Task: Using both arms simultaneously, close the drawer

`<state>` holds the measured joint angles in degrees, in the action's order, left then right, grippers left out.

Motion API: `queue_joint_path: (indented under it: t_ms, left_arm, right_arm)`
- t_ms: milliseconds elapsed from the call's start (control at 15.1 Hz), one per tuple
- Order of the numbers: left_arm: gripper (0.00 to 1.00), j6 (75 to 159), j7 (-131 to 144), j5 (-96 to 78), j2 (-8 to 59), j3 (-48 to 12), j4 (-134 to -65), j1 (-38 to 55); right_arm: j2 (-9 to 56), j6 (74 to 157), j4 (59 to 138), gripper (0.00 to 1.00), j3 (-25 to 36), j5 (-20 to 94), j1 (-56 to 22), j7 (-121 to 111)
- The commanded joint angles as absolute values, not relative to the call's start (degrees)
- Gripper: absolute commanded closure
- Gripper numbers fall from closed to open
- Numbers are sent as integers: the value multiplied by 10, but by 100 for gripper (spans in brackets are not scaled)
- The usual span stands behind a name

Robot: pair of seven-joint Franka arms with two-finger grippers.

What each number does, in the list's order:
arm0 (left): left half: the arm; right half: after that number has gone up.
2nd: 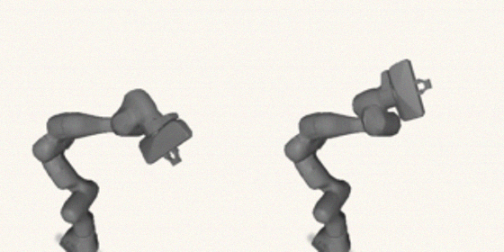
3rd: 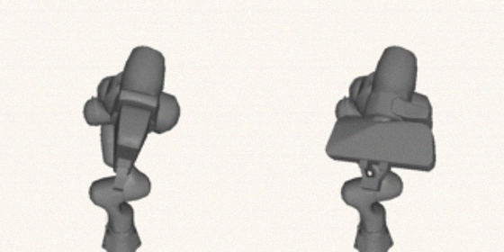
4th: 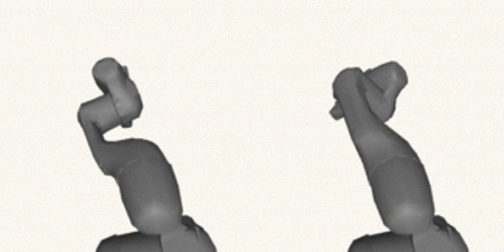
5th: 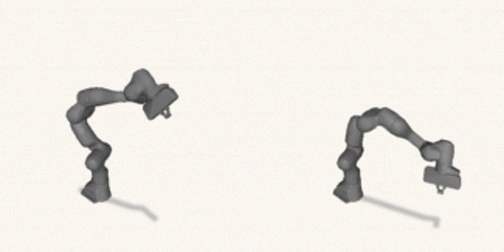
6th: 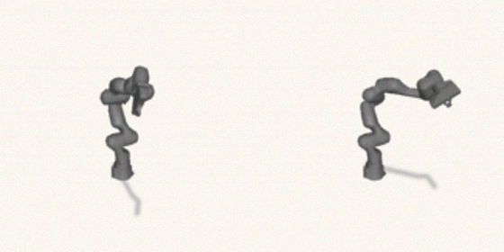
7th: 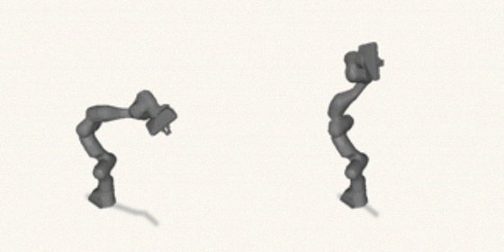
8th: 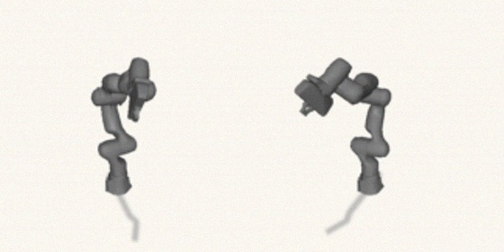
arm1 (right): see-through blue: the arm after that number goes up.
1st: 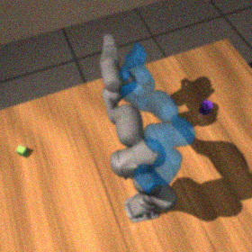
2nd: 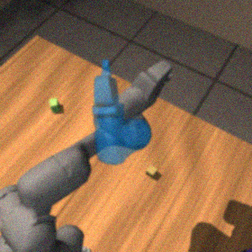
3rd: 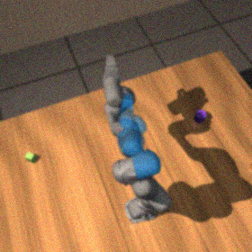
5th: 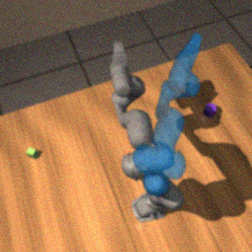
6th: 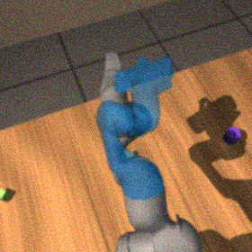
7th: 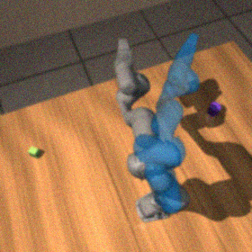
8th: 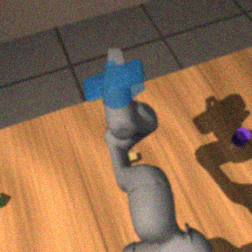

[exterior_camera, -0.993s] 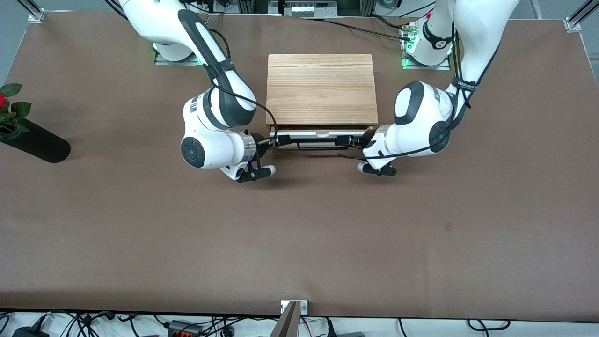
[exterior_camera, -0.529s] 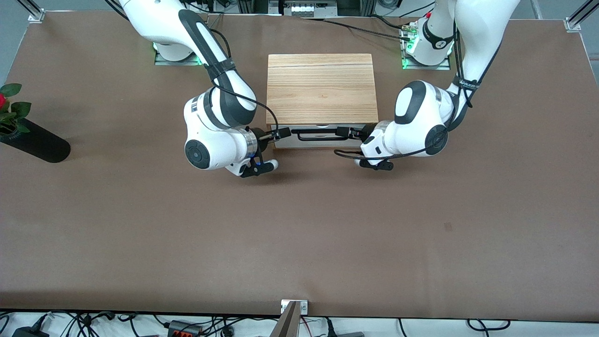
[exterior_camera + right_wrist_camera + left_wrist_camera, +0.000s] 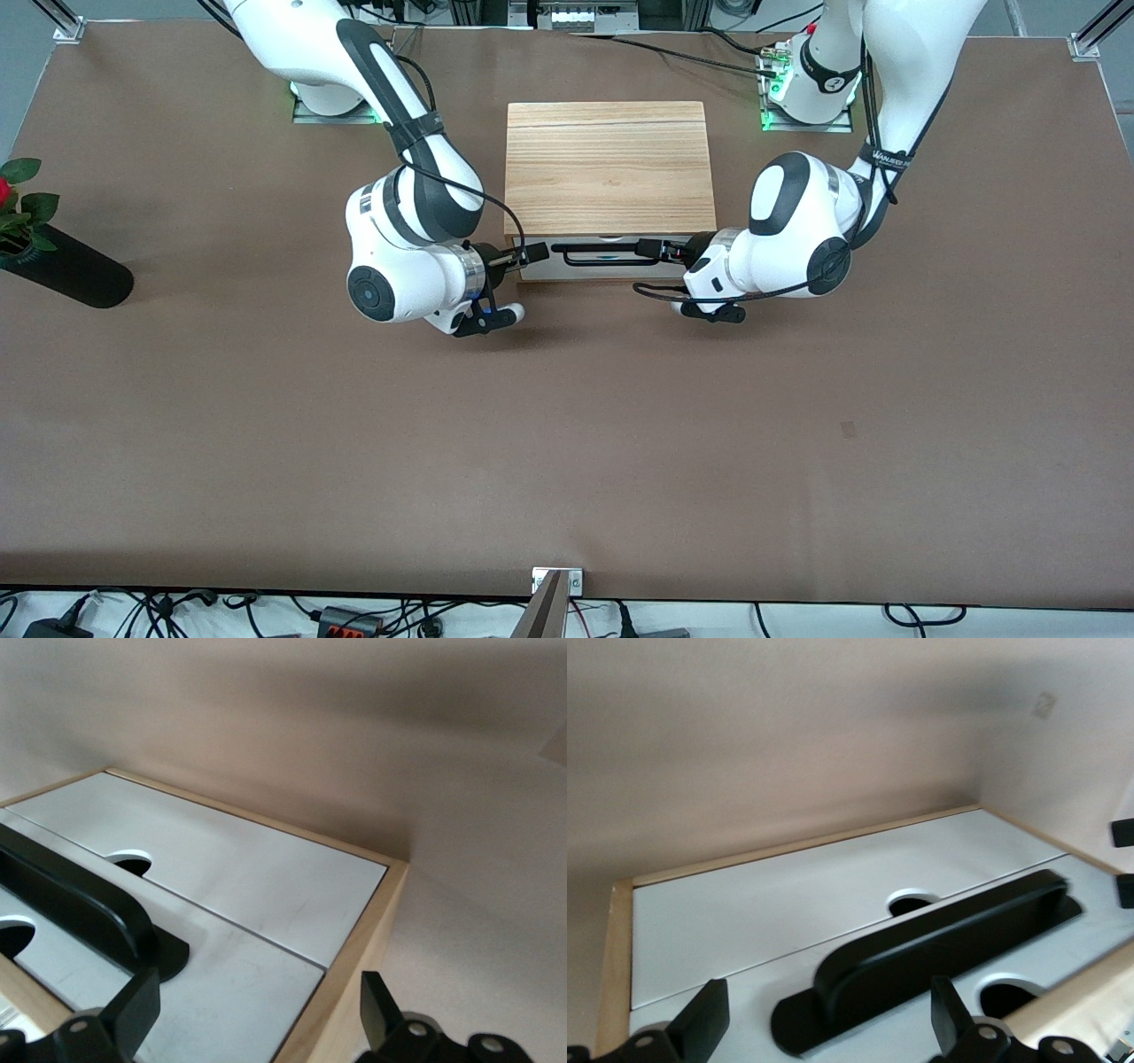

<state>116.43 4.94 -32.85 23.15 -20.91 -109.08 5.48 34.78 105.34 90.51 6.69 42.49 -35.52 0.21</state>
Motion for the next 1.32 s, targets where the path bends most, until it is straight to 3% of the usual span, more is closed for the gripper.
queue_joint_path:
  t_ms: [0,331,596,926,1059,1257]
  left_arm:
    - [0,1124,51,-327,216,-192,-1048,47]
    - [0,1046,49,-162,223,-180,-941,2]
    - [0,999,47,14,220,-180,-930,-45]
    - [0,850,51,109,215,-174,-829,-77]
    - [0,849,51,92,173,-132,-831,-69]
    - [0,854,51,10,90,-15,-874,-6]
  right_arm:
    - [350,1048,874,0,69,428,-345,3]
    - [345,1044,833,0,71,424,-302,5]
    - [338,1042,795,0,77,361,-273,8]
    - [312,981,790,0,153,321,-271,8]
    - [306,963,771,0,172,288,-272,8]
    - [302,895,747,0,214,283,-258,3]
